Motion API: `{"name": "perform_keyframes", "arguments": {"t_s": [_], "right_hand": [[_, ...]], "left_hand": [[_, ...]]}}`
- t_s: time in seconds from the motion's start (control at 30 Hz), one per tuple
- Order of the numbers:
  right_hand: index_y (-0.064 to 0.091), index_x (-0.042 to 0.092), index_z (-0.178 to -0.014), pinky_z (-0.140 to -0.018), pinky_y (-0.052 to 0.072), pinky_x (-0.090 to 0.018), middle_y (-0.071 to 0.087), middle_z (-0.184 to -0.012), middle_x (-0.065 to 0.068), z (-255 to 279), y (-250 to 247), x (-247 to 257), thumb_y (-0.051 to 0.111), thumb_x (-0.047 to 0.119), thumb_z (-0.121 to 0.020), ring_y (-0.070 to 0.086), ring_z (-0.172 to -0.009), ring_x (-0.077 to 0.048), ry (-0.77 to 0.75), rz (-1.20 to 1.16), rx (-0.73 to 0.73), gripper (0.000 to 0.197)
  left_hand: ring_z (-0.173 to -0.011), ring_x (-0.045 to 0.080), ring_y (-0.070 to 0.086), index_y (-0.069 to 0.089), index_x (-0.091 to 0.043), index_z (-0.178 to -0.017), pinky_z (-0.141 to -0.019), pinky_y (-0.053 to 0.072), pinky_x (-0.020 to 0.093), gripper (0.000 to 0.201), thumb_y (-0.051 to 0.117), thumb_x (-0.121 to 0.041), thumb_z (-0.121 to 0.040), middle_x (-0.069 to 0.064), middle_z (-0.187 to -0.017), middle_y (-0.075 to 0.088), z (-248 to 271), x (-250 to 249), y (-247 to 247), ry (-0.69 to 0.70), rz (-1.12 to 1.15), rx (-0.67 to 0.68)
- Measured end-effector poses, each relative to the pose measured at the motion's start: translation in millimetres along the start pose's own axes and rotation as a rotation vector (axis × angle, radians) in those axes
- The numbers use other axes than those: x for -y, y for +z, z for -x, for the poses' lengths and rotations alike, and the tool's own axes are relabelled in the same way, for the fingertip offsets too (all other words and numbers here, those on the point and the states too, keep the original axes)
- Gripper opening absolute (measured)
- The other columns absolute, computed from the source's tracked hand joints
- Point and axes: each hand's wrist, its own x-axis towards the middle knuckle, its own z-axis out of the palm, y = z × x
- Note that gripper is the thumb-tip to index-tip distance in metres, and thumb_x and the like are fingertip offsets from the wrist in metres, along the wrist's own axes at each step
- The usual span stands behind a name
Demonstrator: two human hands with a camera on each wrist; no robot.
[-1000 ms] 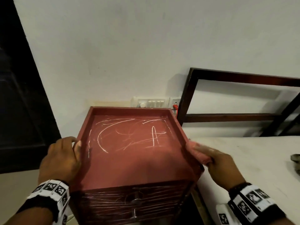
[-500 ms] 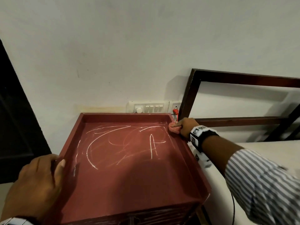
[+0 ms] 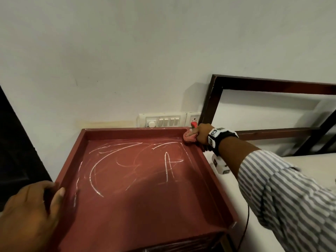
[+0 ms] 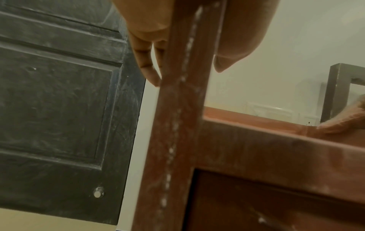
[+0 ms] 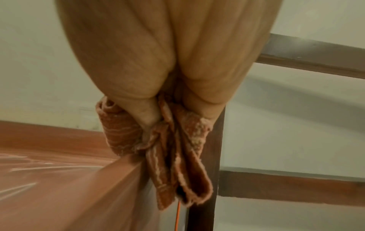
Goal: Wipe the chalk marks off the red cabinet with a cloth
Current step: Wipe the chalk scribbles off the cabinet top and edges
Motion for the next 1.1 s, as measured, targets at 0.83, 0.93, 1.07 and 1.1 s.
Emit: {"name": "perform_keyframes", "arguments": {"t_s": [0.83, 0.93, 1.07, 1.1], "right_hand": [[0.069, 0.035, -0.121, -0.111, 0.037, -0.020, 0.063, -0.128, 0.019, 260, 95, 71, 0.058, -0.001, -0.086, 0.055, -0.121, 0.002, 0.040, -0.571, -0.456, 0.051], [0.060, 0.025, -0.132, -0.117, 0.029, -0.026, 0.054, -0.142, 0.004, 235, 120, 84, 0.045, -0.008, -0.081, 0.045, -0.136, -0.015, 0.227, -0.490, -0.292, 0.062], [0.056, 0.016, -0.133, -0.113, 0.029, -0.028, 0.054, -0.140, -0.003, 204, 118, 134, 0.032, 0.010, -0.091, 0.046, -0.132, -0.023, 0.160, -0.409, -0.277, 0.049], [0.056, 0.016, -0.132, -0.114, 0.028, -0.030, 0.053, -0.140, -0.004, 195, 119, 151, 0.029, 0.016, -0.092, 0.045, -0.133, -0.024, 0.107, -0.384, -0.254, 0.048]], "left_hand": [[-0.104, 0.035, 0.064, 0.063, -0.015, -0.115, -0.083, 0.054, 0.049, 0.023, 0.052, -0.032, -0.105, 0.013, -0.116, 0.064, 17, -87, -69, -0.019, 0.059, 0.050], [-0.101, 0.035, 0.064, 0.063, -0.013, -0.114, -0.078, 0.053, 0.047, 0.023, 0.052, -0.031, -0.105, 0.013, -0.114, 0.064, 19, -90, -69, -0.022, 0.067, 0.019], [-0.100, 0.035, 0.065, 0.062, -0.014, -0.114, -0.077, 0.055, 0.048, 0.023, 0.052, -0.033, -0.105, 0.012, -0.114, 0.064, 18, -89, -67, -0.019, 0.046, 0.011], [-0.101, 0.036, 0.065, 0.061, -0.015, -0.115, -0.078, 0.055, 0.049, 0.023, 0.052, -0.034, -0.105, 0.012, -0.114, 0.064, 17, -89, -68, -0.026, 0.048, 0.013]]}}
